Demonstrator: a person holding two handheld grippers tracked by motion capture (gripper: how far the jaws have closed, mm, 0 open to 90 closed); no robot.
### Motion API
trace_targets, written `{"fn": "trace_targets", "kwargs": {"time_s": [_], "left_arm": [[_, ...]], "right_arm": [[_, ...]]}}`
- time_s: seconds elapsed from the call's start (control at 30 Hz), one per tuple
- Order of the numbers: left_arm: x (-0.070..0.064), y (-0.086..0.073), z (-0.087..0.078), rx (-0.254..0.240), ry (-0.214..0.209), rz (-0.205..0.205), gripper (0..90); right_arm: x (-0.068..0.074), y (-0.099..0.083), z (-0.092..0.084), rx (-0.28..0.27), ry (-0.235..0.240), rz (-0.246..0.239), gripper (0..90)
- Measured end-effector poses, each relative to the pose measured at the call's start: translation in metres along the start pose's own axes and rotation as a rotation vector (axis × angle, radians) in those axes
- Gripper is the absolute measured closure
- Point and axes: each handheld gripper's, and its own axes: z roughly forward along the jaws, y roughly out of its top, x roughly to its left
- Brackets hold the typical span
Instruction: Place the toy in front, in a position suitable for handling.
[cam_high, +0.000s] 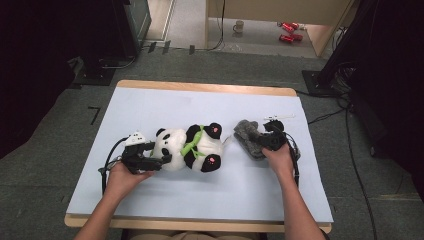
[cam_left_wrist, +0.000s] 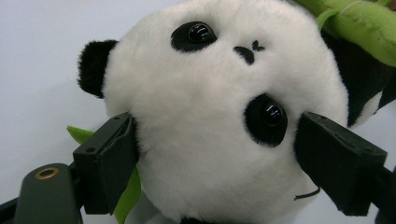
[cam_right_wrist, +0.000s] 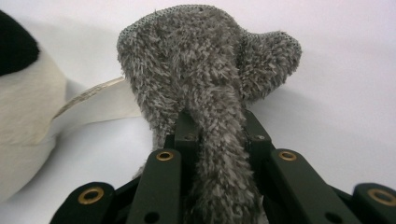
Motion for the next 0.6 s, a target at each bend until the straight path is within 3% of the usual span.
{"fn": "trace_targets", "kwargs": {"time_s": [0.33, 0.6], "left_arm": [[0.001, 0.004, 0.002, -0.002, -0.010, -0.007, 17.6], [-0.002, 0.004, 0.000, 0.008, -0.003, 0.006, 18.0]], "right_arm": [[0.023, 0.014, -0.016, -0.019, 0.027, -0.050, 74.4], [0.033, 0.027, -0.026, -0.011, 0.045, -0.004, 74.4]]}}
